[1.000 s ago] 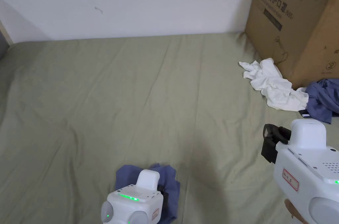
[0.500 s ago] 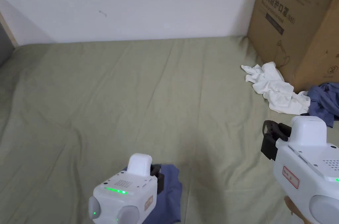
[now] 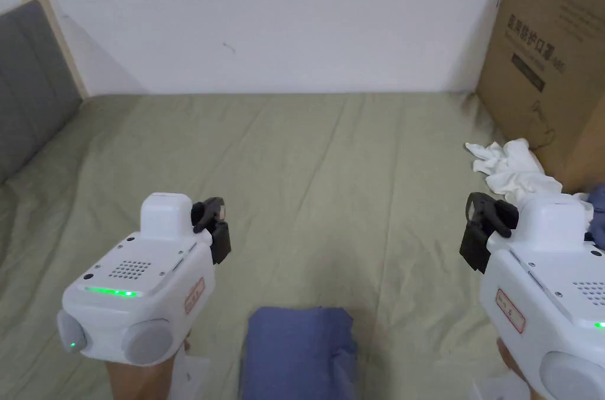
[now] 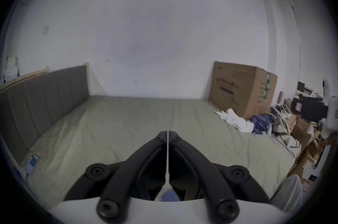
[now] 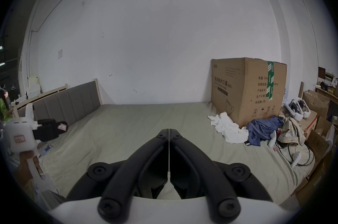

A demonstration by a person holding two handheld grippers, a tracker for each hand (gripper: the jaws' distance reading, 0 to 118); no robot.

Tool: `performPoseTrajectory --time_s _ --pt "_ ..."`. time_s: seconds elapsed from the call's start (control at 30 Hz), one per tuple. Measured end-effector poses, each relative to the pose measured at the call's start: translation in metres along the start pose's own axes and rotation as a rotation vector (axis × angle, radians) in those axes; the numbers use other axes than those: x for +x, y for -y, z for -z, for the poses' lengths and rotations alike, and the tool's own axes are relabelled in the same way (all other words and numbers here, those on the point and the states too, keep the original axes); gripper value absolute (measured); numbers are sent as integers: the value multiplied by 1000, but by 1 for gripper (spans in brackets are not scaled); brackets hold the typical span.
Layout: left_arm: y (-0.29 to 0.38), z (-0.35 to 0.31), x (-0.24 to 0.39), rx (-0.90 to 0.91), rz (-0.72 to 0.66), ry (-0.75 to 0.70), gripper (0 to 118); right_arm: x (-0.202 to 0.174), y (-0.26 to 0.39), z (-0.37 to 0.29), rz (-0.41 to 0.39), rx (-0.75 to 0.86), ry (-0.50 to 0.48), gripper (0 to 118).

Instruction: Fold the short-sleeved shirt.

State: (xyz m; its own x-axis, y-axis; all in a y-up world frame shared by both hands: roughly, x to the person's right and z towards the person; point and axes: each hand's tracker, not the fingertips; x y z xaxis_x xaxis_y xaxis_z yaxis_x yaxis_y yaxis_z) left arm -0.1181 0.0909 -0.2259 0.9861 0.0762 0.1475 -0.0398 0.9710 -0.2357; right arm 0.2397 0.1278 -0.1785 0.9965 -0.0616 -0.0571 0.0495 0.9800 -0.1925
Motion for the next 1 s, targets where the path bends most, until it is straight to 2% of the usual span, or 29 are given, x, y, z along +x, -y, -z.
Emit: performPoseTrajectory --time_s 0.33,0.6,0.77,1.0 --pt "-12 -23 -42 79 -2 -96 5 -25 -7 2 12 47 -19 3" --pt "-9 -26 -55 79 -26 -117 5 -39 8 13 7 35 -26 3" --pt "-3 -26 -63 62 -50 -112 5 -62 49 37 10 -77 -80 3" --pt "12 -22 -81 6 -92 -81 5 -101 137 80 -15 -314 -170 3"
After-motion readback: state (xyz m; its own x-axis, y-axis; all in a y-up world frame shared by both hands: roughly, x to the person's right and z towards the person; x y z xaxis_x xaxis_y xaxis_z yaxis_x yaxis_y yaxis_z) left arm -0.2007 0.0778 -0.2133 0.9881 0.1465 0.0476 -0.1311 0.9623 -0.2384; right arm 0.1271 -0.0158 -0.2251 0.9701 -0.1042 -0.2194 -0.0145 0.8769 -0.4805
